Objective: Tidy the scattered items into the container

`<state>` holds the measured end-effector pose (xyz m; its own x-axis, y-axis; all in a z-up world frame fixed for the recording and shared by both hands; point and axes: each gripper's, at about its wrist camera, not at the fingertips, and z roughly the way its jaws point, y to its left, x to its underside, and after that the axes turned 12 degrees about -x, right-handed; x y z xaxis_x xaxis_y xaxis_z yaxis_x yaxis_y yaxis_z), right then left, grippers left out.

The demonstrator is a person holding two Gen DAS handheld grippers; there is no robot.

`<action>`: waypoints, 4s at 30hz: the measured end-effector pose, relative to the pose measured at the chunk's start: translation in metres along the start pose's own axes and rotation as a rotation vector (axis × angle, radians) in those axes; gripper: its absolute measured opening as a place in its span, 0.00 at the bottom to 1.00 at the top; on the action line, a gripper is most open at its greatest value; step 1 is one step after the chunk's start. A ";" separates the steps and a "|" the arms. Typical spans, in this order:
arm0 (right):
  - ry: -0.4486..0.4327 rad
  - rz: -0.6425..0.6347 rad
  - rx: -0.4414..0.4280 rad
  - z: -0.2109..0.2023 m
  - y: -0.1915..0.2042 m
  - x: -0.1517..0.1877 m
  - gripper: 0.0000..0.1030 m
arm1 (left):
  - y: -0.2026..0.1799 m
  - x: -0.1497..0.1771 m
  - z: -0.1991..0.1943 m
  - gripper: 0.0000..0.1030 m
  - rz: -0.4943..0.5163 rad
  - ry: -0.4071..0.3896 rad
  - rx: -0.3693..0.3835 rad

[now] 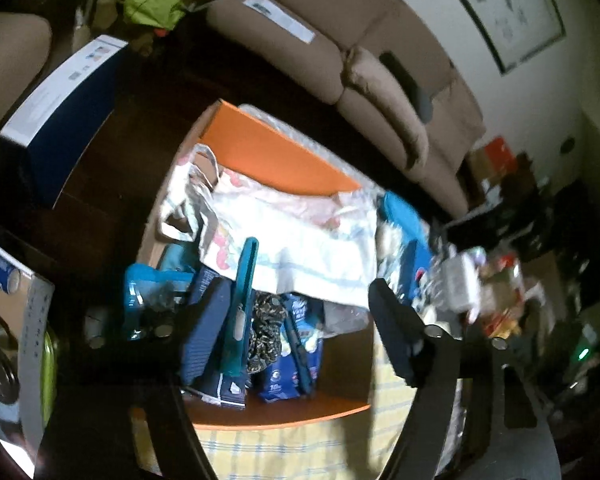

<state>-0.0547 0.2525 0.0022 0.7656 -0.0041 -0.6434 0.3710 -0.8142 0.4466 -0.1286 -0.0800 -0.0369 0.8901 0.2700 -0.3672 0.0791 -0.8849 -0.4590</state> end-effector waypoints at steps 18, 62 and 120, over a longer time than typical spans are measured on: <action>0.085 0.200 0.190 -0.081 -0.105 0.079 0.46 | -0.081 0.060 0.004 0.71 0.238 0.026 -0.046; 0.152 0.305 0.314 -0.112 -0.149 0.169 0.81 | -0.202 0.189 0.057 0.81 0.628 0.121 -0.083; 0.214 0.051 0.390 0.131 -0.110 -0.010 0.76 | -0.114 0.087 -0.043 0.57 0.262 -0.338 -0.322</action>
<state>-0.1715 0.2660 -0.1220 0.8842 0.0372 -0.4656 0.1358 -0.9742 0.1801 -0.0412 0.0280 0.0181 0.7085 0.0845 -0.7007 0.0547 -0.9964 -0.0648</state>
